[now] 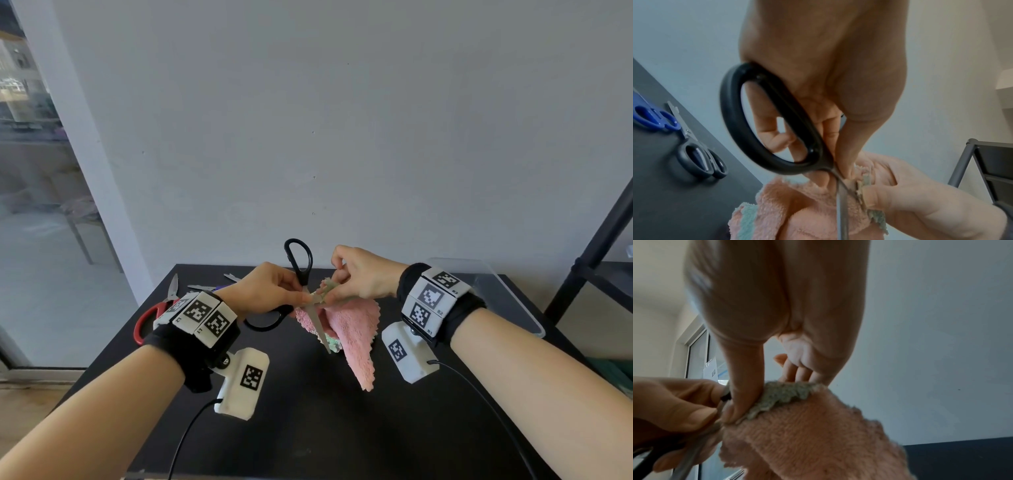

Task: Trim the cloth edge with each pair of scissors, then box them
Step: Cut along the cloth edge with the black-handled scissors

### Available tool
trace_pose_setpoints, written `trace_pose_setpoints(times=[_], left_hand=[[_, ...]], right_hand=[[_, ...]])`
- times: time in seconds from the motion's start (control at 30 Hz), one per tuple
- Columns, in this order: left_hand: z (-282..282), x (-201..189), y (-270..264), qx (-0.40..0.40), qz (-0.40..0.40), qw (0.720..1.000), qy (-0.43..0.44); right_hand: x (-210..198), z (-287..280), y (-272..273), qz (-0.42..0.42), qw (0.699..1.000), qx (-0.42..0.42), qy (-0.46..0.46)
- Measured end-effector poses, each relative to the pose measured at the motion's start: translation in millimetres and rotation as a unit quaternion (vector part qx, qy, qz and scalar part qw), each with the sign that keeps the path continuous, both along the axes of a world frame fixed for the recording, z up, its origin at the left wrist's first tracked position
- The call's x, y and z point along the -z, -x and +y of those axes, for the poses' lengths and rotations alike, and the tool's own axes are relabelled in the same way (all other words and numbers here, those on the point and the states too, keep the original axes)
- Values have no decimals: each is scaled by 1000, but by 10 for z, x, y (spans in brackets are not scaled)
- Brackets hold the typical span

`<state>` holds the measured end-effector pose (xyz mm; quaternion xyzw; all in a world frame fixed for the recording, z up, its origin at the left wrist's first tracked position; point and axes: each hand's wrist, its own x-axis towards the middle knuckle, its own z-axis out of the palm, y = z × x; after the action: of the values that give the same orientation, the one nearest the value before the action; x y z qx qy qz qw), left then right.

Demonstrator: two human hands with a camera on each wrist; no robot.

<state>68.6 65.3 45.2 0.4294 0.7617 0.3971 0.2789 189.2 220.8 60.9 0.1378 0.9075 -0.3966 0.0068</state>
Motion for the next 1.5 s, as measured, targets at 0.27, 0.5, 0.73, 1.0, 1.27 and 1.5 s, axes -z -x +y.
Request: trace_pose_setpoints(times=[0.27, 0.5, 0.73, 1.0, 1.27, 1.5], left_hand=[[-3, 19, 15, -15, 21, 1000, 2], [-85, 15, 2, -1, 18, 1000, 3], [-132, 42, 39, 1, -4, 1000, 19], [-118, -2, 60, -2, -1, 1000, 26], [-137, 5, 76, -5, -15, 1000, 22], [-144, -20, 82, -6, -16, 1000, 13]], right_hand=[[28, -74, 111, 33, 999, 9, -24], [90, -81, 148, 20, 999, -19, -34], [128, 46, 56, 4, 1000, -15, -12], [189, 171, 9, 42, 997, 11, 63], [230, 271, -34, 53, 994, 28, 87], [169, 282, -105, 64, 992, 31, 108]])
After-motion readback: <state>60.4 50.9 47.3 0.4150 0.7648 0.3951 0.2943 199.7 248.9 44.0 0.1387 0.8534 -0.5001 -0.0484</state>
